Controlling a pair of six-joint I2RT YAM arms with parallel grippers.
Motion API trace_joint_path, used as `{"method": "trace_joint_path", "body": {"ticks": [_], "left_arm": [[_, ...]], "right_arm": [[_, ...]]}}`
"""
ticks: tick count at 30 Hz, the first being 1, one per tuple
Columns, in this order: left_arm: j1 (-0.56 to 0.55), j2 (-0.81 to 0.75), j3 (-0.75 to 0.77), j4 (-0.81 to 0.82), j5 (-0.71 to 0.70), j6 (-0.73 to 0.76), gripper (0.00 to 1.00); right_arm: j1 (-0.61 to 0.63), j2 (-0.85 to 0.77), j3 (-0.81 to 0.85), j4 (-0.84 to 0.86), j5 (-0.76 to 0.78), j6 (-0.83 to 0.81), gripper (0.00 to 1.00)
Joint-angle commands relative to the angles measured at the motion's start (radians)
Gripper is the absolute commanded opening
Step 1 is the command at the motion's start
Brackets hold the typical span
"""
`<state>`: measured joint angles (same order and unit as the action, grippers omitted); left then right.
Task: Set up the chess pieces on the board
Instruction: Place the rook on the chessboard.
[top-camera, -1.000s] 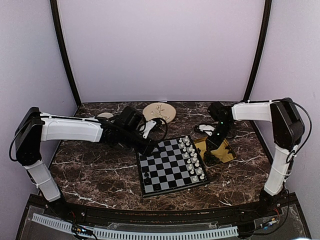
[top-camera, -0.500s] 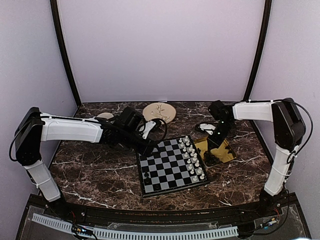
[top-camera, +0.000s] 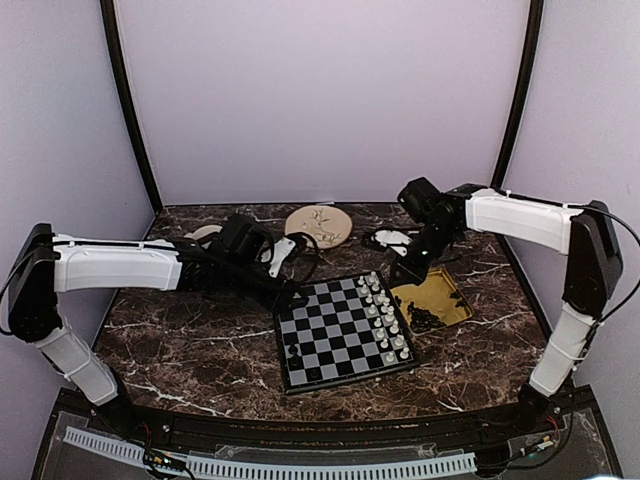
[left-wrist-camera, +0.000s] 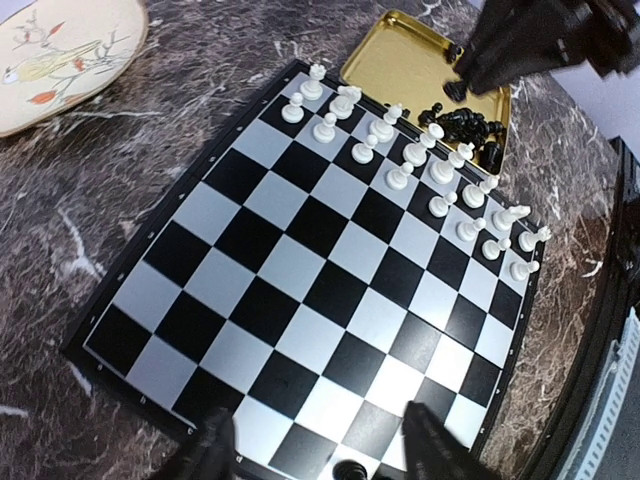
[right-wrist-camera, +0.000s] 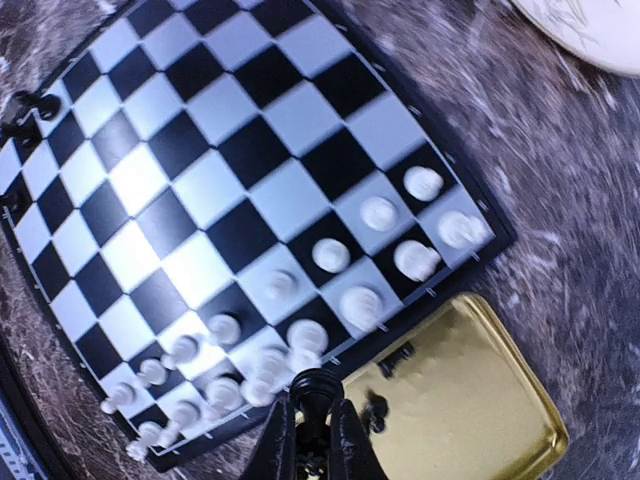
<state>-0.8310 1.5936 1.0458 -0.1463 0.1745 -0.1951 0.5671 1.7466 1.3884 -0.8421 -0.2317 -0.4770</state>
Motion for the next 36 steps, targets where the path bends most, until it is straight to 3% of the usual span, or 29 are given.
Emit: {"method": "trace_joint_path", "body": {"ticks": [1,9,17,22,27,31,36], "left_arm": [[0.057,-0.153,-0.078,-0.083,-0.058,-0.032,0.96],[0.082,-0.371,-0.180,-0.142,-0.330,-0.076,0.99],[0.102,-0.499,-0.280,-0.065,-0.374,-0.079,0.99],[0.116,-0.472,-0.271,-0.109,-0.501,-0.177,0.99],[0.127,-0.405,-0.244,-0.116,-0.439,-0.112,0.97],[0.126,-0.396,-0.217,-0.081,-0.273,0.005,0.79],[0.126,-0.304,-0.106,-0.154,-0.018,0.113,0.60]], "right_arm": [[0.159,0.023,0.069,-0.051,-0.001,-0.040,0.04],[0.375,0.137,0.144,-0.075,0.051,-0.043,0.04],[0.451,0.239,0.199,-0.067,0.060,-0.032,0.04],[0.458,0.275,0.204,-0.041,0.063,-0.025,0.07],[0.456,0.300,0.210,-0.040,0.050,-0.031,0.19],[0.428,0.241,0.216,-0.059,0.040,-0.044,0.29],[0.306,0.115,0.172,-0.088,-0.033,-0.062,0.32]]}}
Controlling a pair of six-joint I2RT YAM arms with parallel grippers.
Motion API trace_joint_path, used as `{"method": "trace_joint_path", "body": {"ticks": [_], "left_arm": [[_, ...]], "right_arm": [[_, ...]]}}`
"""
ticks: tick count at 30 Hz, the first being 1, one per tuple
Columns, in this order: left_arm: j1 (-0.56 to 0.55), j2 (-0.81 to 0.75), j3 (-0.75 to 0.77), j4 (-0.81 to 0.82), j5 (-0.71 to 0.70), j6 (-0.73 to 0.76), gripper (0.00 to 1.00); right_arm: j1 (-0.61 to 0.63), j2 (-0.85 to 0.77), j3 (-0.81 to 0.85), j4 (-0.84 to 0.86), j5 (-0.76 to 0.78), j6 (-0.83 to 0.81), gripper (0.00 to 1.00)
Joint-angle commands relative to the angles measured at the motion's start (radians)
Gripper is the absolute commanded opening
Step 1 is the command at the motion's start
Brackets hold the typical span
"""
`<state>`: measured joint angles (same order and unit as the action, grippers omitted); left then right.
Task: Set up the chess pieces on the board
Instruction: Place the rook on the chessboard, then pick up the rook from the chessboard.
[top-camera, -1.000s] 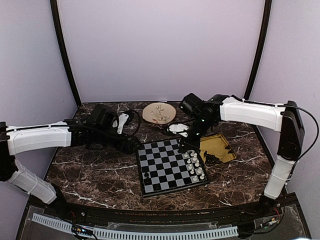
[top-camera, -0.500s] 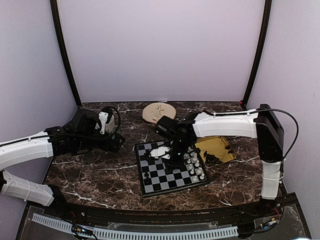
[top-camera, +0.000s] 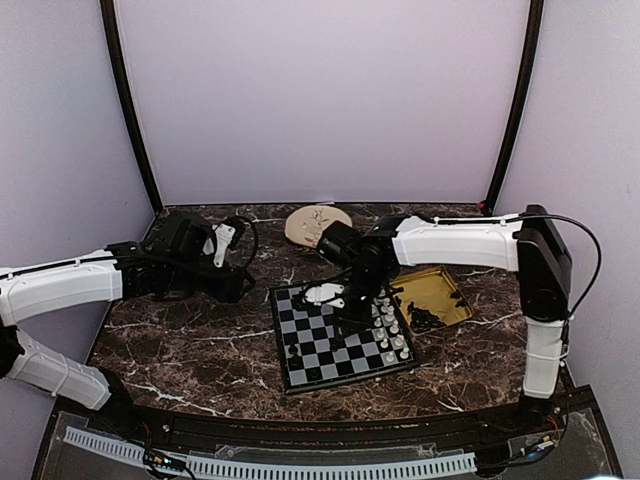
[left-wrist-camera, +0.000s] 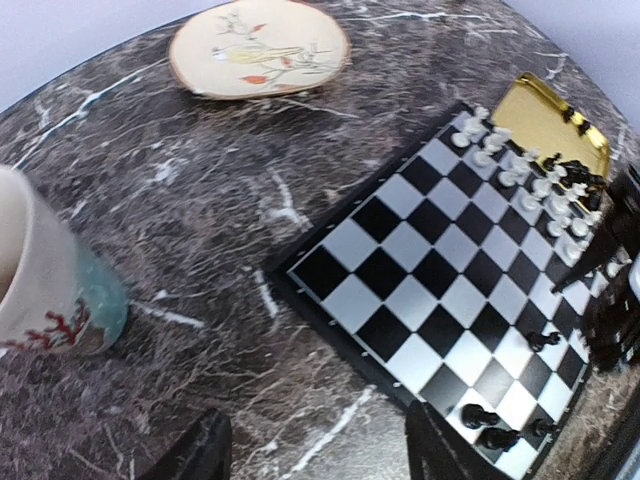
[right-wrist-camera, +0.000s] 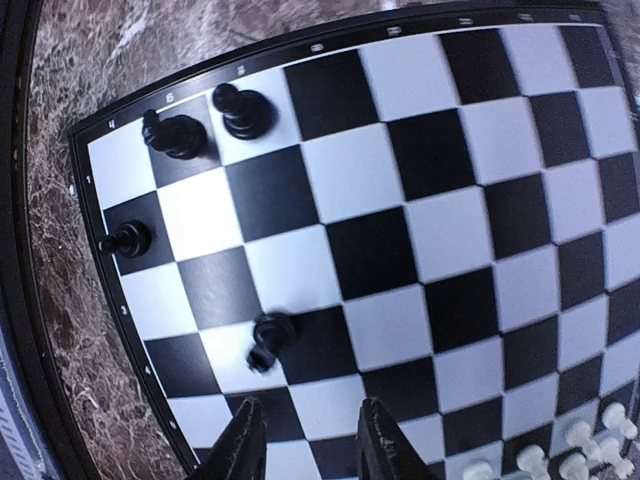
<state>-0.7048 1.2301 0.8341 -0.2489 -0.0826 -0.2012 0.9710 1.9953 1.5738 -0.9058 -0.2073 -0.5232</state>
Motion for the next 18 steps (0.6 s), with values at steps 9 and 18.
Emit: {"method": "trace_joint_path", "body": {"ticks": [9,18], "left_arm": [[-0.146,0.353,0.405,-0.308,0.381,0.279,0.47],[-0.251,0.562,0.584,-0.389,0.355,0.315,0.48]], "right_arm": [[-0.458,-0.489,-0.398,0.207,-0.109,0.034,0.31],[-0.873,-0.826,-0.795,0.555,-0.241,0.179,0.42]]}}
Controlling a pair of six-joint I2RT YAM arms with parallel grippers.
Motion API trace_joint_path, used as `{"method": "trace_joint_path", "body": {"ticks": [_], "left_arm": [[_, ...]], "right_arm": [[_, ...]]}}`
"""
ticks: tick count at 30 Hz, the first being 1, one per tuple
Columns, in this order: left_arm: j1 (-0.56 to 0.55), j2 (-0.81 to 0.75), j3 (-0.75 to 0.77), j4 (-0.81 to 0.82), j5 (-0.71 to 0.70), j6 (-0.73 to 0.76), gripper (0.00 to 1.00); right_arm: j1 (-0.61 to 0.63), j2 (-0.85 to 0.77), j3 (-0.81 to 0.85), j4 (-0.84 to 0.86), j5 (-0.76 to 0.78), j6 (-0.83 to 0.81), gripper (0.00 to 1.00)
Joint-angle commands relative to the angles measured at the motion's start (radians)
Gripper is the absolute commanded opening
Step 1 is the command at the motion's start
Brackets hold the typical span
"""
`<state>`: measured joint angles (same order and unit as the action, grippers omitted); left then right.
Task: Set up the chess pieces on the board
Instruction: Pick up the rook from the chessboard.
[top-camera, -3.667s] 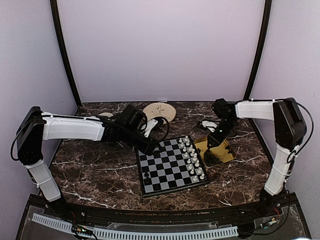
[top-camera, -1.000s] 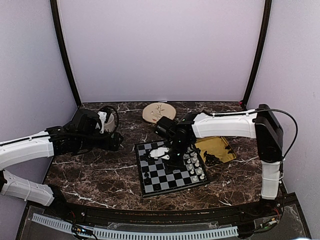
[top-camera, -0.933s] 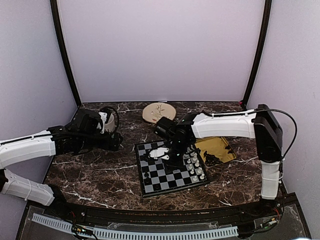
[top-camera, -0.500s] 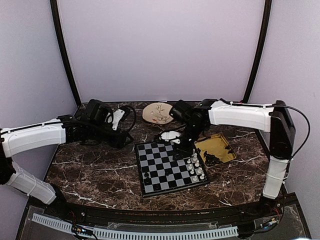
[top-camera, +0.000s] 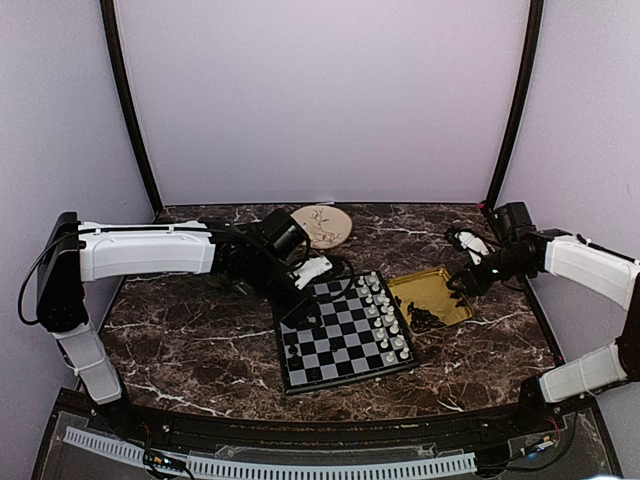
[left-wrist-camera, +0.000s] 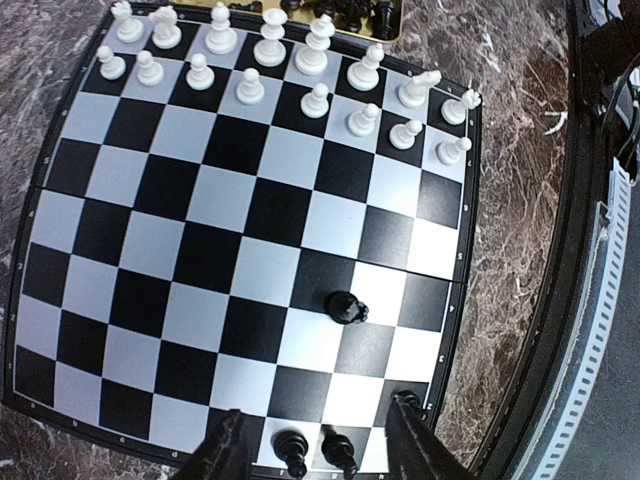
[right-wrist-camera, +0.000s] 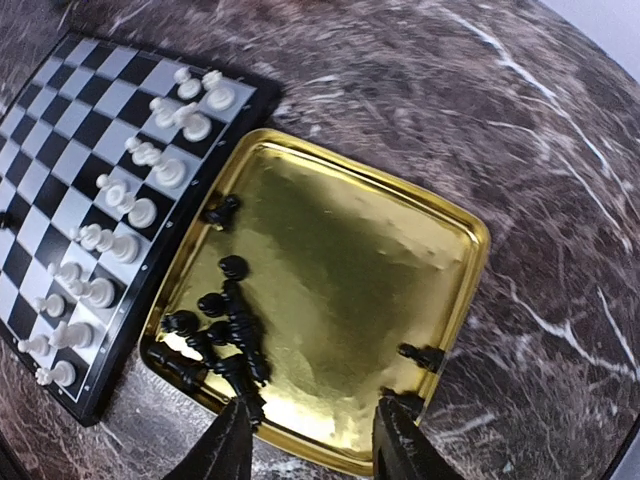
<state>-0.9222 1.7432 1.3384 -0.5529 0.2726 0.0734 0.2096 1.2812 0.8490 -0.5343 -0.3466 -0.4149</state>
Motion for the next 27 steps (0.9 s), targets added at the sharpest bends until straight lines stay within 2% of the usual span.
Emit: {"method": "trace_joint_path", "body": {"ticks": [1,10,27], "left_arm": [[-0.043,0.071,0.098,-0.094,-0.009,0.044,0.48],[-0.082,0.192,0.189,-0.119,-0.066,0.046,0.43],[-0.101,0.301,0.253,-0.134,-0.038,0.043,0.41]], "right_arm": [[-0.135,-0.126,-0.073,0.188,-0.107,0.073,0.42],[-0.177,-0.144,-0.093,0.219,-0.077,0.043,0.42],[-0.177,-0.095,-0.077,0.201,-0.110,0.021,0.42]]}}
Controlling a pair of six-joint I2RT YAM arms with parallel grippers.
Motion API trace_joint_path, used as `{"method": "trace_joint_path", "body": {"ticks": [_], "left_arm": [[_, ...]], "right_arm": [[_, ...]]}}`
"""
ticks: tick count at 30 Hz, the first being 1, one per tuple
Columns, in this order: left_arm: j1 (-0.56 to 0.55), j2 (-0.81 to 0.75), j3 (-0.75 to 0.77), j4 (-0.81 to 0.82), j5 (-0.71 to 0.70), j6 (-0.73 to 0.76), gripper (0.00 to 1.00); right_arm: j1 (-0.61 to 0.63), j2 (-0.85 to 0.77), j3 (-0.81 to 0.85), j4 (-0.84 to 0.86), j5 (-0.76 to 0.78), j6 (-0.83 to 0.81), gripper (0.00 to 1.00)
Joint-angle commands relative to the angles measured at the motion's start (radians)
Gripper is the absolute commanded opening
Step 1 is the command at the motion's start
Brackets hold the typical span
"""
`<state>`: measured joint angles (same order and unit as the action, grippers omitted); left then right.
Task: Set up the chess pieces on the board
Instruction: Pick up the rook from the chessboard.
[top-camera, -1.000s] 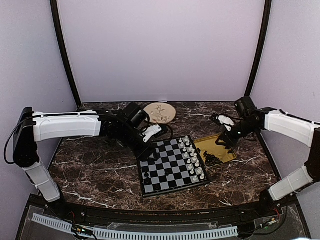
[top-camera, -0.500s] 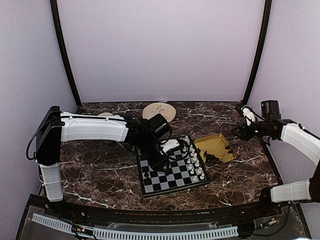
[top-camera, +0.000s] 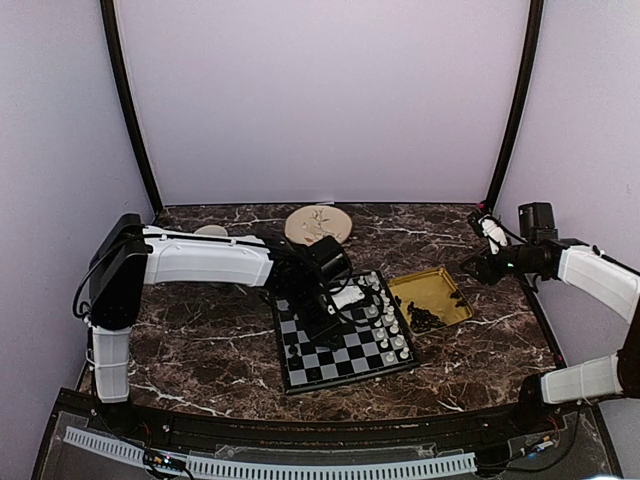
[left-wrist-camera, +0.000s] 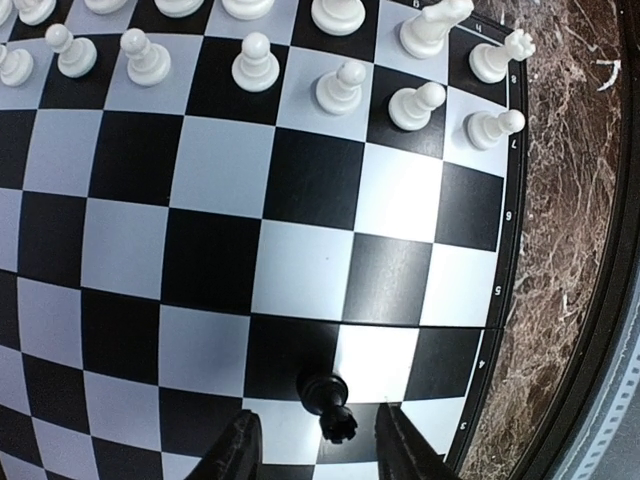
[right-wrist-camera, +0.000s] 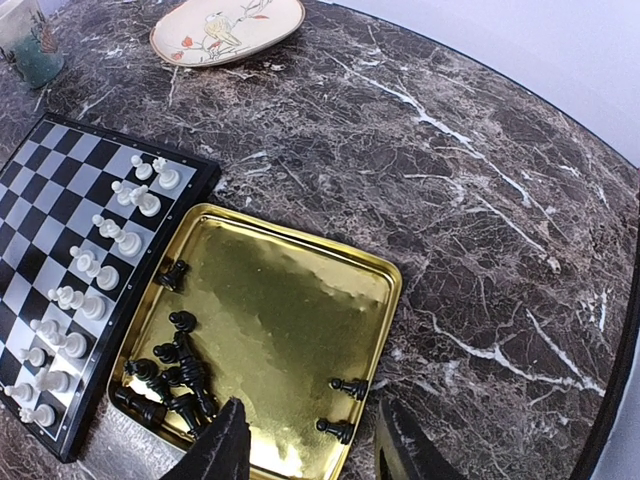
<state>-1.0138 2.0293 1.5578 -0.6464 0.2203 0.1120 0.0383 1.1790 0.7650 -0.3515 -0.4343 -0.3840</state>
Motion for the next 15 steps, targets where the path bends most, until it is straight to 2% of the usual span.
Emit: {"method": "trace_joint_path", "body": {"ticks": [1,4,15], "left_arm": [[-0.011,0.020,0.037,-0.042,0.014,0.003,0.41],[-0.011,0.031,0.040,-0.039,0.003,-0.004,0.39],[-0.011,0.039,0.054,-0.054,-0.020,-0.009,0.14]], "right_arm": [[-0.006,0.007,0.007,0.019,-0.024,-0.011,0.42],[-0.006,0.007,0.007,0.019,-0.025,-0.013,0.42],[-0.005,0.017,0.008,0.012,-0.032,-0.016,0.41]]}}
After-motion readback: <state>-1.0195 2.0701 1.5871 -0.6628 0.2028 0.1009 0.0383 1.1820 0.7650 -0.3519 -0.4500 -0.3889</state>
